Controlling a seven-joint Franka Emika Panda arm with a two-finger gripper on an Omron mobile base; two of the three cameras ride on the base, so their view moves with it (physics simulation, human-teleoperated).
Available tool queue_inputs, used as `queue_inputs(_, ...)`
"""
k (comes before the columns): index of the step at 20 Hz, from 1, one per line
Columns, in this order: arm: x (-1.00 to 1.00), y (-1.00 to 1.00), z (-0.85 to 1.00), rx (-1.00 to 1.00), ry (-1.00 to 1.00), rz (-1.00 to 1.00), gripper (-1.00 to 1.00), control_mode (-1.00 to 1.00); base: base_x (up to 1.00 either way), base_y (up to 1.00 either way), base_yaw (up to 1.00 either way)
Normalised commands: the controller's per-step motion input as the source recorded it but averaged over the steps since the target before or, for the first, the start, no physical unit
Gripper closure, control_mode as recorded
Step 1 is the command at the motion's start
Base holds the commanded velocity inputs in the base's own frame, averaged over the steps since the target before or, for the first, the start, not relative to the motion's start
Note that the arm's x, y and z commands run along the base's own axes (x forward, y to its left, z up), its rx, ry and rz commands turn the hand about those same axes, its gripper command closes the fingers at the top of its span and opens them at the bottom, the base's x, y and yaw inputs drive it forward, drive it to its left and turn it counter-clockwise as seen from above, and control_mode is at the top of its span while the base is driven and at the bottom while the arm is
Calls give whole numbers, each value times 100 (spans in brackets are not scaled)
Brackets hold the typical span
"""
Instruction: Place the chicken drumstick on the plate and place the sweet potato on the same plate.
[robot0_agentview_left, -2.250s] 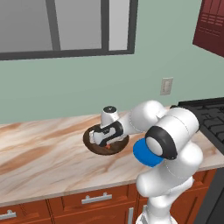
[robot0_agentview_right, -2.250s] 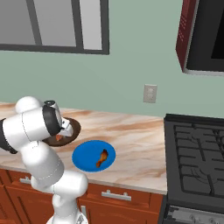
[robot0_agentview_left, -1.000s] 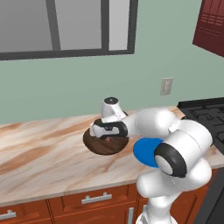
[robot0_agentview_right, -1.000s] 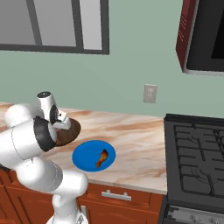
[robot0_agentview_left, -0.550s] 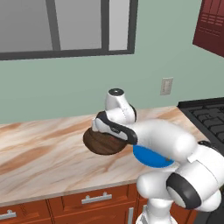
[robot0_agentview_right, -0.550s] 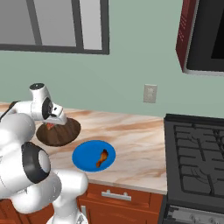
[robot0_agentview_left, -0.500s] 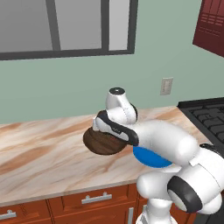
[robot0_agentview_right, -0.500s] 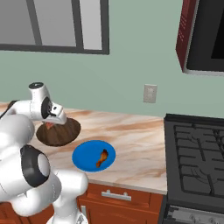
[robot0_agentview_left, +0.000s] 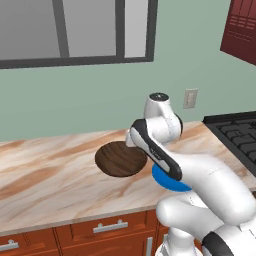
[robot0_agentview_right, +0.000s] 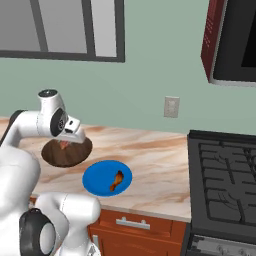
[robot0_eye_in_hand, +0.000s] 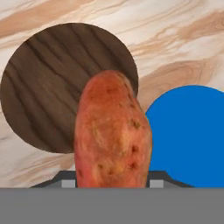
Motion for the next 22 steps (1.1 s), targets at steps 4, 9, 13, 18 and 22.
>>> queue_inputs(4, -41, -86, 18, 0, 8, -2, 100, -100, 0, 0, 0)
queue_inputs(9, -21, -74, 1, 0, 13, -2, 100, -100, 0, 0, 0)
queue_inputs(13, 0, -57, -11, 0, 11, 0, 100, -100, 0, 0, 0)
queue_inputs(18, 10, -30, -36, 0, 10, 0, 100, -100, 0, 0, 0)
queue_inputs(22, 12, -15, -56, 0, 7, 0, 100, -100, 0, 0, 0)
